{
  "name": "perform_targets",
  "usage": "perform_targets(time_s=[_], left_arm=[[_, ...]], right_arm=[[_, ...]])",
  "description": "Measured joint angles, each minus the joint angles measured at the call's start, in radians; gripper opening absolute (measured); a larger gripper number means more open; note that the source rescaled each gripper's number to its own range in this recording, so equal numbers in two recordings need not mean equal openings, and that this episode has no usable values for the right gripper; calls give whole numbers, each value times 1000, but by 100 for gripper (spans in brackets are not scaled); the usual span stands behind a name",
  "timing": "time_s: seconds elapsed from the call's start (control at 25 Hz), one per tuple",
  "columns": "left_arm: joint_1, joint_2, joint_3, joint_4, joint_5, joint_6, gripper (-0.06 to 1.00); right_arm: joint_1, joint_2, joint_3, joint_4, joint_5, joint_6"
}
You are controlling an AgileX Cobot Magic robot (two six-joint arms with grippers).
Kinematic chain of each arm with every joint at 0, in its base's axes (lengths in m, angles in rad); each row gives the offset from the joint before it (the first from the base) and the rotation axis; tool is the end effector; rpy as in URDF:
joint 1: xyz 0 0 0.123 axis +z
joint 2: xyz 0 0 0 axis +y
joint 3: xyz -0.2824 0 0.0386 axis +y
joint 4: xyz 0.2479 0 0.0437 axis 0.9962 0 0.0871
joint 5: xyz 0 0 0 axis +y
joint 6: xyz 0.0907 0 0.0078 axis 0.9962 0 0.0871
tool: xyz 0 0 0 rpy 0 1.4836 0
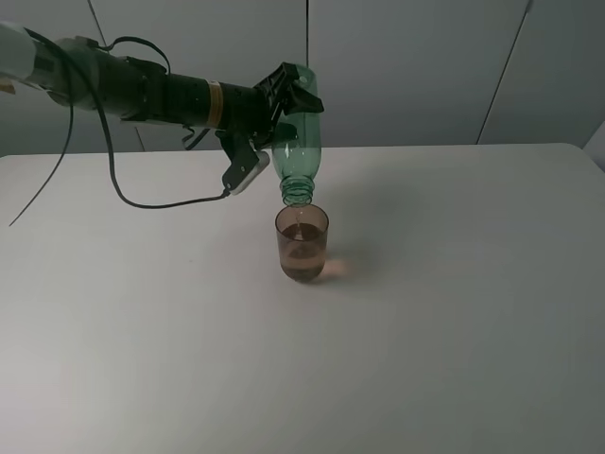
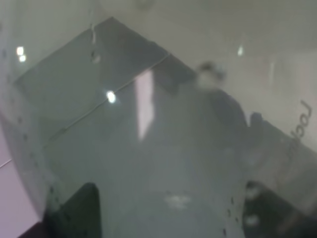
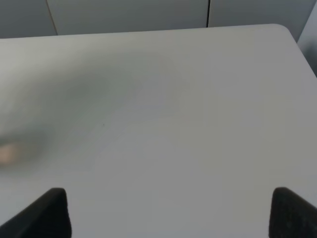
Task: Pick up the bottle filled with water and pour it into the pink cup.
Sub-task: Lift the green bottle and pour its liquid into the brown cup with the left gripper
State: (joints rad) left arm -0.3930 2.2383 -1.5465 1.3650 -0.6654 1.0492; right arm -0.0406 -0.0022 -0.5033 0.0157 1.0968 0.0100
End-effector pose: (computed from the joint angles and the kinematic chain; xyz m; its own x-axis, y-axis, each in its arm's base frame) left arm 0.4311 -0.2382 0.1651 0.8522 0.2539 0.4575 -0.2942 -0.4906 0.8202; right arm -0.0070 0.0016 0.2752 -0.4820 0.0368 -0.8754 0.0366 0.9991 0.0218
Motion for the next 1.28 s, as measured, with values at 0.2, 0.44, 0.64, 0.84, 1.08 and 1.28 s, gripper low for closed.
perform_targets(time_s=[0.2, 0.44, 0.64, 0.84, 1.08, 1.28], left_arm=[[-12, -2, 0, -9, -5, 46, 2], [-23, -8, 0, -15, -8, 79, 2], [-27, -8, 0, -15, -8, 103, 2], [-30, -14, 0, -24, -6, 101, 2], [-31, -29, -2, -52, 8, -9, 2], [-18, -29, -2, -54, 24, -183, 2]], right_arm=[[0, 0, 0, 0, 0, 0], [0, 0, 0, 0, 0, 0], [0, 0, 0, 0, 0, 0], [0, 0, 0, 0, 0, 0], [0, 0, 0, 0, 0, 0], [0, 0, 0, 0, 0, 0]])
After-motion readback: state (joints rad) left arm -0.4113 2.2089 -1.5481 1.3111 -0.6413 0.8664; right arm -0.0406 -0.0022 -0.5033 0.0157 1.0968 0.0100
